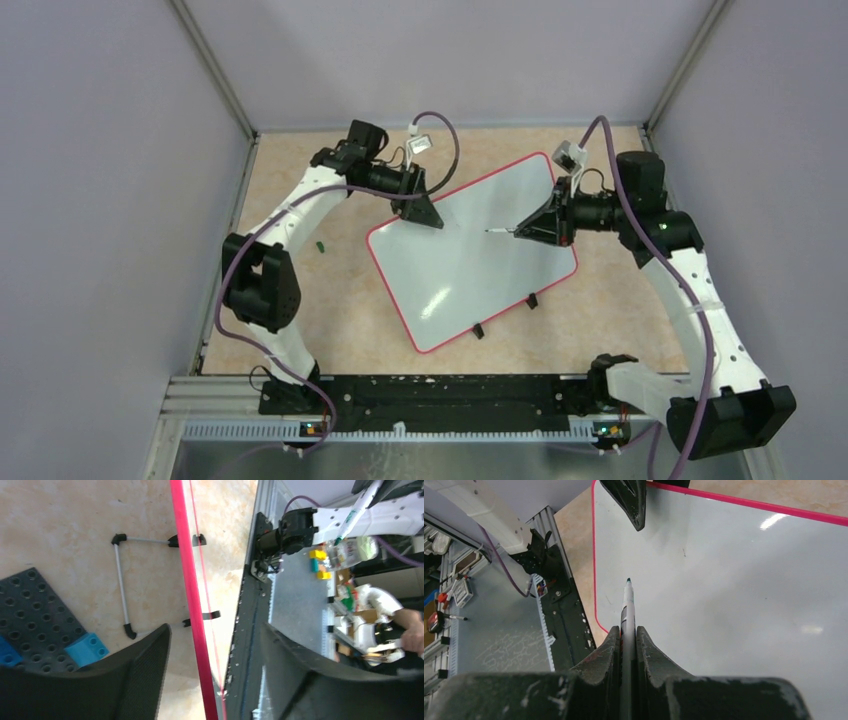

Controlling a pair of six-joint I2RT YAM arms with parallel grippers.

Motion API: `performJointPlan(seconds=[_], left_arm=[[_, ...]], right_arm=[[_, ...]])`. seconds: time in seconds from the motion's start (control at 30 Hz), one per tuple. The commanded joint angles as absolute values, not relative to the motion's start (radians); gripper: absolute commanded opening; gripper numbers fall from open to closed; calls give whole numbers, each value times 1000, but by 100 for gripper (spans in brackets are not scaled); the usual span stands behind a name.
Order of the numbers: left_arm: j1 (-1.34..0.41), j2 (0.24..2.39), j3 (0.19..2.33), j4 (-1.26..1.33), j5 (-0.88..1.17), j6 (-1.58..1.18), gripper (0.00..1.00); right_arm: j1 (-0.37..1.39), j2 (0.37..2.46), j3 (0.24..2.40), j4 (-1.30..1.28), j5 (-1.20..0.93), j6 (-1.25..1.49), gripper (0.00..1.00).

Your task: Write a sentence on the whiteboard

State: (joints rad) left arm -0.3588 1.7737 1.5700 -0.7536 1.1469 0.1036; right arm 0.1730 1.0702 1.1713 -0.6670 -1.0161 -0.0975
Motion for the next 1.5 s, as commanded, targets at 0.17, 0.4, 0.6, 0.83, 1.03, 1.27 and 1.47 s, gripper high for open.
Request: performJointPlan(seconds=[0.17, 0.4, 0.6, 0.83, 1.03, 1.27, 1.47], left_arm=[[-149, 1576, 1545, -682, 1158, 50, 99], [-7, 1425, 1423, -644, 1128, 20, 99], [-6, 1301, 1308, -649, 1078, 72, 99], [19, 1303, 1313, -791, 1115, 203, 99], [18, 1366, 1309, -884, 1153, 275, 96], [5, 1409, 1320, -856, 1202, 262, 77], [-77, 1474, 1374, -885, 1204, 286, 62]], right_arm=[[274, 1074, 1239, -742, -933, -227, 0], [430, 1112, 1272, -732, -787, -267, 0], [591, 1190, 1332, -720, -690, -288, 0], [698, 1256, 1374, -677, -630, -275, 0], [737, 1281, 1386, -674, -639, -285, 0], [747, 1267, 1310, -613, -661, -259, 0], [751, 1264, 1291, -554, -619, -227, 0]])
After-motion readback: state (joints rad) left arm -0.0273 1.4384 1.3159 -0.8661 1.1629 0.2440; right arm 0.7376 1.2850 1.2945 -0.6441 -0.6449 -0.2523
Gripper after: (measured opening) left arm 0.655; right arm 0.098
